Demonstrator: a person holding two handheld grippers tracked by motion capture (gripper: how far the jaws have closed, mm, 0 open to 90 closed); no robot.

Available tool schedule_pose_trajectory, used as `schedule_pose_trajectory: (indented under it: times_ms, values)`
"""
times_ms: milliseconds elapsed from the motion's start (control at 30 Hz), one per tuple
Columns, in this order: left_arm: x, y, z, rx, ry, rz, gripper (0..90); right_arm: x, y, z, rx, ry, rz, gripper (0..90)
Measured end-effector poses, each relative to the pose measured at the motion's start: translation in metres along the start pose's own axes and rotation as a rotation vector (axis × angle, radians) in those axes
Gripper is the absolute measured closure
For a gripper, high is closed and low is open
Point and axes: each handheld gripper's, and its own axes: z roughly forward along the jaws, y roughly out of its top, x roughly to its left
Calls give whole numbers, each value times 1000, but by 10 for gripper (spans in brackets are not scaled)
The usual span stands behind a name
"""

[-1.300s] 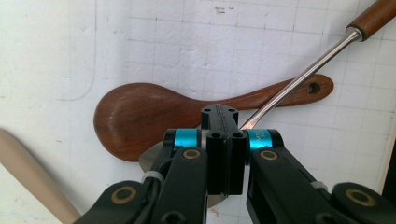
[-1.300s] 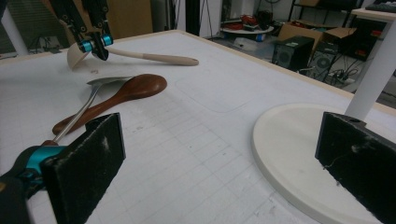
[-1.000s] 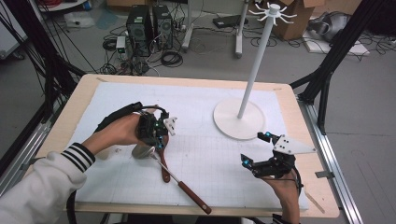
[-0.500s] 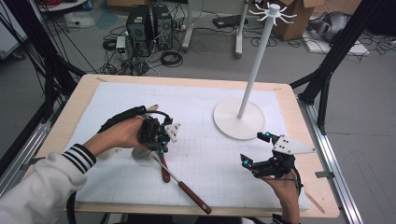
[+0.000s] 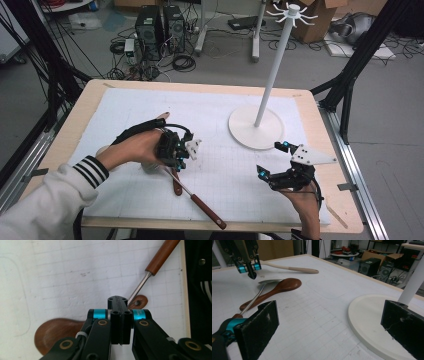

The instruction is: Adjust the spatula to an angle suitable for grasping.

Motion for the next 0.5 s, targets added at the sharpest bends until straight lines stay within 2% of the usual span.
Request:
schedule_pose_trajectory:
  times_ms: [233, 400, 500]
  values:
    - [-4, 12, 7, 19, -9, 18, 896, 0, 0, -2, -3, 1, 9, 5]
    - [-5, 14, 9, 27, -10, 13, 896, -1, 0, -2, -7, 2, 5, 5]
    - [-8, 17, 12, 35, -13, 24, 896, 0, 0, -2, -3, 1, 7, 5]
